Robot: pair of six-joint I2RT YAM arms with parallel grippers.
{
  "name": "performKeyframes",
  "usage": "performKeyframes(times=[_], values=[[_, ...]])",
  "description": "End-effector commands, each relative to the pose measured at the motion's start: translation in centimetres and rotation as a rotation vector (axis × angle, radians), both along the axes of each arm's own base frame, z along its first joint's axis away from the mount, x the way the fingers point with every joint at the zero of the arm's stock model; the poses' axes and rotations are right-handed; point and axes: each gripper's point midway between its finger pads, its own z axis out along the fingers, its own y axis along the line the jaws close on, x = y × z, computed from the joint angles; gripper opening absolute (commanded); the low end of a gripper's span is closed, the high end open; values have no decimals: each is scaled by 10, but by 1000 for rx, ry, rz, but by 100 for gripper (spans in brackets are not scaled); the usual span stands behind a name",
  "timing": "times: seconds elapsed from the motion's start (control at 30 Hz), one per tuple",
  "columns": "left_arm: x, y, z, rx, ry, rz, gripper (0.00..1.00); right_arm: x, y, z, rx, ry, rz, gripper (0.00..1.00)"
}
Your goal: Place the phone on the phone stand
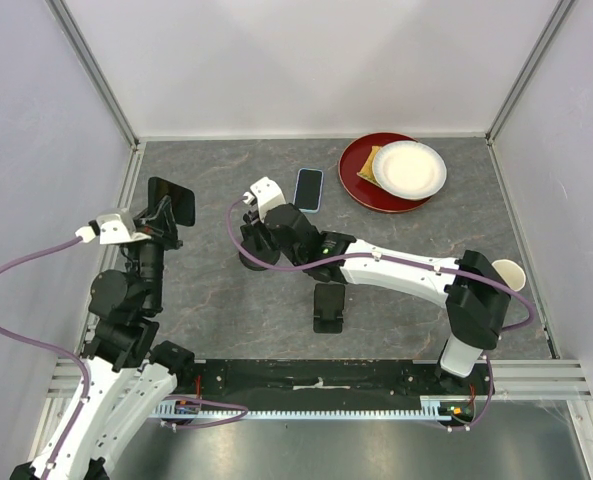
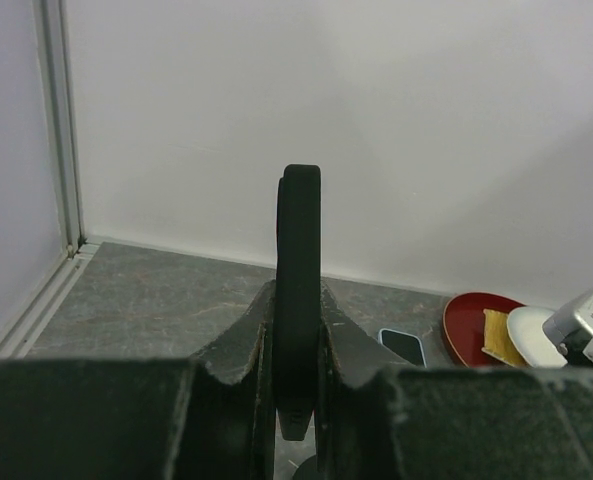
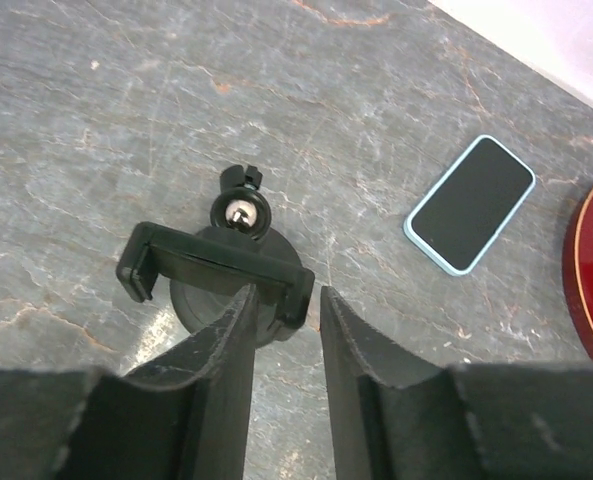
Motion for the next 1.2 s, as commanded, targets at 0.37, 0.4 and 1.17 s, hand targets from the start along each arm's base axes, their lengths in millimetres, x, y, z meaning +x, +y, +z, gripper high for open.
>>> performKeyframes(times=[0.37,0.4,1.17], values=[[-2,-41,31,34,-95,-220,2,9,2,10,-10,-54,71,34],[-1,-46,29,45,-91,-240,2,9,2,9,-20,-55,82,31],[3,-97,21,173,-52,-492,2,43,-17,30,-31,-146,317,39]])
